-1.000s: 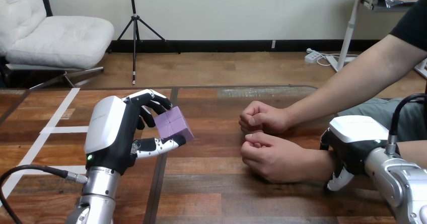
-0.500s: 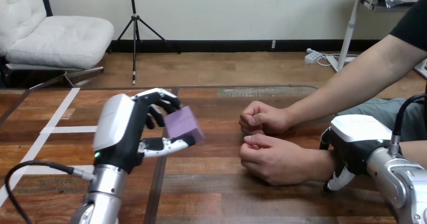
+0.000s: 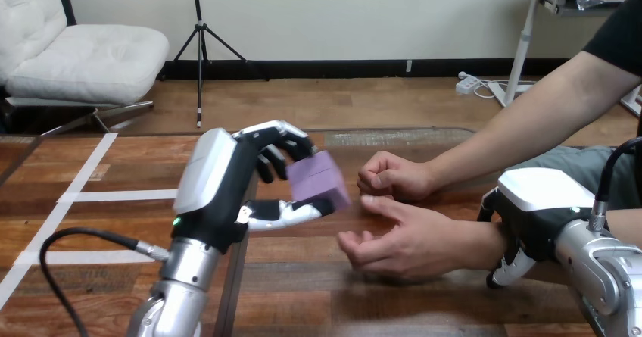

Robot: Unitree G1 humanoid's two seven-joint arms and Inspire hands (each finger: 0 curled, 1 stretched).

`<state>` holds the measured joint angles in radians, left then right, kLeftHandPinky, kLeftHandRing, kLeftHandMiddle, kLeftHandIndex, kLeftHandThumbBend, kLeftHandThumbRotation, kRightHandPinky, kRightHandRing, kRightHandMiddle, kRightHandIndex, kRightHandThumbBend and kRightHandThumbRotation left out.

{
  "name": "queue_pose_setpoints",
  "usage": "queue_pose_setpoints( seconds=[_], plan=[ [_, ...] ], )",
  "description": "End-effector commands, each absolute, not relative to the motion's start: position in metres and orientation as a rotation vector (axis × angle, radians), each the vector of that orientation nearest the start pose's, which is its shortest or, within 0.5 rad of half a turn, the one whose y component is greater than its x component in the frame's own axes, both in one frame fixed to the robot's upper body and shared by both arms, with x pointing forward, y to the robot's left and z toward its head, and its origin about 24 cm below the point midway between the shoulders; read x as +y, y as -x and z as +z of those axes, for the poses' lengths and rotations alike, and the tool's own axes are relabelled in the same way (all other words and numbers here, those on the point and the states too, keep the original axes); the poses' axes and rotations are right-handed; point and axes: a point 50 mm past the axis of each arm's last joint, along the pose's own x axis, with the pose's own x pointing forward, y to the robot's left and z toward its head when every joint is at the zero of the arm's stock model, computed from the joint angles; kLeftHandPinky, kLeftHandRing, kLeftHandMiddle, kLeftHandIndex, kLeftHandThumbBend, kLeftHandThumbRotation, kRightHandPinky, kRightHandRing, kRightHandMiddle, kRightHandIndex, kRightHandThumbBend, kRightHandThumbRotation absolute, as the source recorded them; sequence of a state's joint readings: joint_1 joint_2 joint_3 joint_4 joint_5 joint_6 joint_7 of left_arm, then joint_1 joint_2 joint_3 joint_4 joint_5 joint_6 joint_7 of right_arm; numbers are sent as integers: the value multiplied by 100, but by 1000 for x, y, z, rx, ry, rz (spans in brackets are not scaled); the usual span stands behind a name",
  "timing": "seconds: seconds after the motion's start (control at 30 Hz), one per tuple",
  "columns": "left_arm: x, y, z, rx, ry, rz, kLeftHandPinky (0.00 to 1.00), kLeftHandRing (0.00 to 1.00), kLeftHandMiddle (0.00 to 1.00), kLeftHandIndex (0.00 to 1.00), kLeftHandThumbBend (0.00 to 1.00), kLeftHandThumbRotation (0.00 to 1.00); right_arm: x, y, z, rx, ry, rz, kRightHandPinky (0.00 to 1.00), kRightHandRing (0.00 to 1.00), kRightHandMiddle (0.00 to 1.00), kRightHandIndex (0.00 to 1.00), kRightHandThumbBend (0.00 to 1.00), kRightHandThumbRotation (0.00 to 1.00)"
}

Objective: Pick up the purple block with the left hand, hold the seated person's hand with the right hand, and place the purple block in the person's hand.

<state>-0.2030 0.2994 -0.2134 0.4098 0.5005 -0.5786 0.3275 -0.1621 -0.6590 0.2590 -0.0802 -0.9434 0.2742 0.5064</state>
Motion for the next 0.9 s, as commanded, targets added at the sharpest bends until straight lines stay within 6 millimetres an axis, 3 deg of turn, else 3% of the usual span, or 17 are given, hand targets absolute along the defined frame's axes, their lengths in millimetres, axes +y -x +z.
queue_pose_setpoints(
  seconds=[0.0, 0.47, 0.87],
  plan=[
    [135, -278, 76, -592, -639, -149, 36, 43, 51, 54, 63, 0, -218, -277, 103, 247, 1581, 298, 27, 37, 46, 61, 71, 0],
    [123, -274, 85, -632, -610, -189, 35, 42, 51, 54, 62, 0, -212, -272, 115, 179, 1558, 286, 24, 32, 42, 53, 74, 0],
    [120, -270, 86, -650, -616, -205, 35, 42, 50, 54, 60, 0, -204, -267, 127, 98, 1578, 284, 26, 36, 46, 55, 76, 0]
  ],
)
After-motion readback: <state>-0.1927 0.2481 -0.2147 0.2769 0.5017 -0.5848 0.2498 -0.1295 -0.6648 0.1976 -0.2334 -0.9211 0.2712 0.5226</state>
